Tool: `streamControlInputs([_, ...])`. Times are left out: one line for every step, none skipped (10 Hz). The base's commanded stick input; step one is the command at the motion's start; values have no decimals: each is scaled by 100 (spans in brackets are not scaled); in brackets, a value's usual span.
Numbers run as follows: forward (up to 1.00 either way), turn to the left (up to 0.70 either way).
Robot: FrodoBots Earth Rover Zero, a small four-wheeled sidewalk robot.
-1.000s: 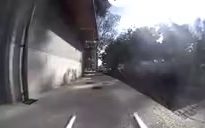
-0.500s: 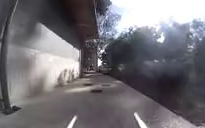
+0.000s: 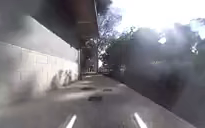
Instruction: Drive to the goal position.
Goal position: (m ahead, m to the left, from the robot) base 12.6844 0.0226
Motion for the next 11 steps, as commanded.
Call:
streamControlInputs([100,0])
streamControlInputs([100,0])
streamControlInputs([100,0])
streamControlInputs([100,0])
streamControlInputs([100,0])
streamControlInputs([100,0])
streamControlInputs([100,0])
streamControlInputs([100,0])
streamControlInputs([100,0])
streamControlInputs([100,0])
streamControlInputs([100,0])
